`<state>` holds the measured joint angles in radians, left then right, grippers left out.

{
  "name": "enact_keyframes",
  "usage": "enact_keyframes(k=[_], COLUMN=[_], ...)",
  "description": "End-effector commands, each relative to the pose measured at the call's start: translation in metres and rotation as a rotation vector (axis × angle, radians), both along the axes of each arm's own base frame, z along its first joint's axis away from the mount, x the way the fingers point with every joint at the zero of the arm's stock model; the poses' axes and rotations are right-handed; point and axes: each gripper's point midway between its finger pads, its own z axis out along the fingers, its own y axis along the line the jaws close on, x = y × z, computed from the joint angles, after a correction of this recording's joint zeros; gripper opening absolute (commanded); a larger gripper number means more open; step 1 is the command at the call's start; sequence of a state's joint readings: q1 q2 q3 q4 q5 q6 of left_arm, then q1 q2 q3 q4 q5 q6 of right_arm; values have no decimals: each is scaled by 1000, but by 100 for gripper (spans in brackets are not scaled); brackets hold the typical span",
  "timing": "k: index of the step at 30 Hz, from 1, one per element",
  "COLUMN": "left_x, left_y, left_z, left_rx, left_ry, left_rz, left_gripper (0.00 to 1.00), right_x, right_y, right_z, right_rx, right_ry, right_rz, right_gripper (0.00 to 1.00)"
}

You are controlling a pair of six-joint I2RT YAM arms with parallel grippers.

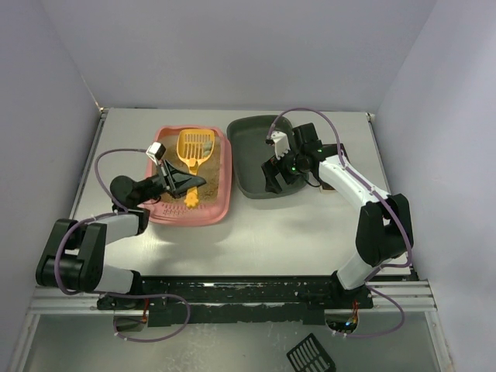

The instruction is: Clean the litter box

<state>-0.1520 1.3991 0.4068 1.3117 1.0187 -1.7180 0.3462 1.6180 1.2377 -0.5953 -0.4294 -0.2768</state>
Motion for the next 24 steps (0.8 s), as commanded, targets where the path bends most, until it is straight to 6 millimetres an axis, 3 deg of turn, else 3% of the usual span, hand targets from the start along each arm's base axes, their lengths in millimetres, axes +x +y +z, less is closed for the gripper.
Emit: enact_keyframes(k=[1, 6, 10, 13, 17, 24], left_x=[-35, -6, 17, 23, 38, 68], left_y=[5, -3, -5, -5, -14, -54], left_z=[52, 18, -13, -3, 16, 17], left_rx=[-95, 31, 334, 409, 383, 468], left_ry=[-266, -121, -67, -86, -88, -101], left_rz=[-81, -47, 9, -2, -1, -42], left_gripper=[7, 7, 7, 7, 7, 7], right_x=[2, 3, 13, 18, 11, -20], right_y=[-3, -5, -14, -32, -63, -124], right_z=[13, 15, 36, 46, 40, 42], right_rx=[6, 6, 112, 209, 263, 286], right_ry=[-43, -47, -34, 3, 50, 64], right_rz=[-5, -14, -67, -116, -182, -305], right_gripper=[97, 96, 96, 97, 97, 97])
